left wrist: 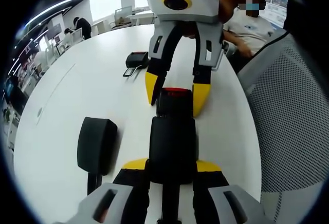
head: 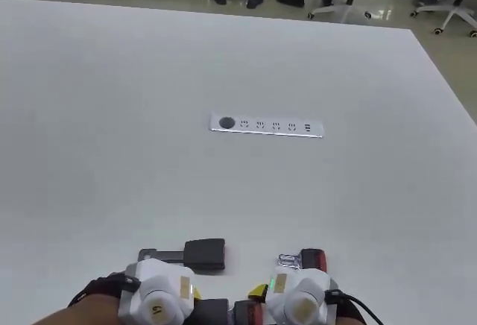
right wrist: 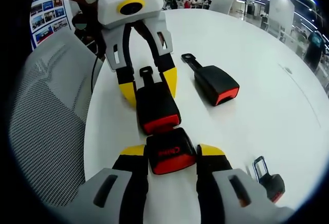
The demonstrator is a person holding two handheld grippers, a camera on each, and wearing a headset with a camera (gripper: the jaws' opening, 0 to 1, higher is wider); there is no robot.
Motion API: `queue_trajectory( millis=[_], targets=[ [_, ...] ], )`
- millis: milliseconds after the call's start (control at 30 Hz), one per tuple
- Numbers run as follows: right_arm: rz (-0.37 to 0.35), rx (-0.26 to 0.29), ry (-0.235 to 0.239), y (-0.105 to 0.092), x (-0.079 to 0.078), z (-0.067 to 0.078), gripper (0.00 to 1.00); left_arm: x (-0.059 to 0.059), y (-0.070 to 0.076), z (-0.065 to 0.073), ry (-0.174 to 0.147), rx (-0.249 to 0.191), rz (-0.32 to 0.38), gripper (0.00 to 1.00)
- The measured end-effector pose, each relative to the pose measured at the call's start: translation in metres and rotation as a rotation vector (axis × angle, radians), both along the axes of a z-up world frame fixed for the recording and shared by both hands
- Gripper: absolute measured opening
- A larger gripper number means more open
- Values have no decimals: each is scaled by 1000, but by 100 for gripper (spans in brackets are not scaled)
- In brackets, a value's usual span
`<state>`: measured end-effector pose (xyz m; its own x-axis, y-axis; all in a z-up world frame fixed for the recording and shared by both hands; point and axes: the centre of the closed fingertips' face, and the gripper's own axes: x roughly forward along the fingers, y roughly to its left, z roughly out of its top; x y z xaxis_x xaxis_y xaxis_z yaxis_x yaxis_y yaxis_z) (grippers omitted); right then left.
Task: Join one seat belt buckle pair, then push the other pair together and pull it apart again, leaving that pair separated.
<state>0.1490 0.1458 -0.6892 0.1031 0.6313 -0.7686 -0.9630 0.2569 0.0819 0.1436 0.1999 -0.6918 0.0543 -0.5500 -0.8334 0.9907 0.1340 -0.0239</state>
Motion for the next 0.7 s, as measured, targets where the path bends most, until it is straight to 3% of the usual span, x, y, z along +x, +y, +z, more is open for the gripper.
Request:
queue_trajectory(
  millis=[300,700],
  targets=[
    [-3,39,-18,0,-1,0,34,-1,1,-2,-6,-24,-19,32],
    [61,85,-36,-1,0,-2,33,-2,3,0,-8,-63,-27,32]
  ],
)
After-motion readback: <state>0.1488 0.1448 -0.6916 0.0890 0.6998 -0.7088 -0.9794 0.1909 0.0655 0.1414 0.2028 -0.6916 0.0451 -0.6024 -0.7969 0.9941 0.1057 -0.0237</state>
